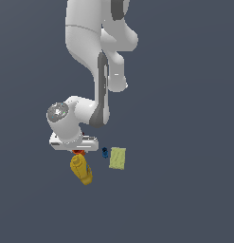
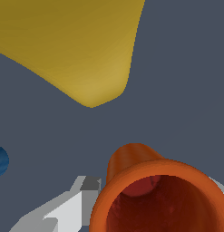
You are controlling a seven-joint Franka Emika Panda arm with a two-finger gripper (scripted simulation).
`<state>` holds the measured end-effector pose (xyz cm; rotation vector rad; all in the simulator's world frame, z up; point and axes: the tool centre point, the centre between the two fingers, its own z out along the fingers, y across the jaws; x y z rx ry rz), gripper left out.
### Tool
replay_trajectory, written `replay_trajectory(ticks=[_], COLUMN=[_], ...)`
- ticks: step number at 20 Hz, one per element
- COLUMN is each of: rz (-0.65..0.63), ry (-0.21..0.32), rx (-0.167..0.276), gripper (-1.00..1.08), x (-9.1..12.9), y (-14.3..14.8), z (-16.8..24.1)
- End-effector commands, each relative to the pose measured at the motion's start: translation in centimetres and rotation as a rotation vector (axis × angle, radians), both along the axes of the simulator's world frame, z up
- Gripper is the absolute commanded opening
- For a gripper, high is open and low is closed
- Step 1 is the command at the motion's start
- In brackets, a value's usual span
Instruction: Pick up a designated object from a clutter of objects.
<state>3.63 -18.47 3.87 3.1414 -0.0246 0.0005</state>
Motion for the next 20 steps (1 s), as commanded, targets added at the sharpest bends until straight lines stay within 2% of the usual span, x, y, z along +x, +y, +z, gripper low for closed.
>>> replay_trajectory(ticks=[1, 11, 20], rz=[0.000, 0.000, 0.000], ry=[0.000, 0.000, 0.000], rx=[0.000, 0.000, 0.001], gripper=[-1.00, -1.00, -1.00], x=[0.0, -1.0, -3.4], y=[0.0, 1.4, 4.8], z=[0.0, 2.2, 7.4])
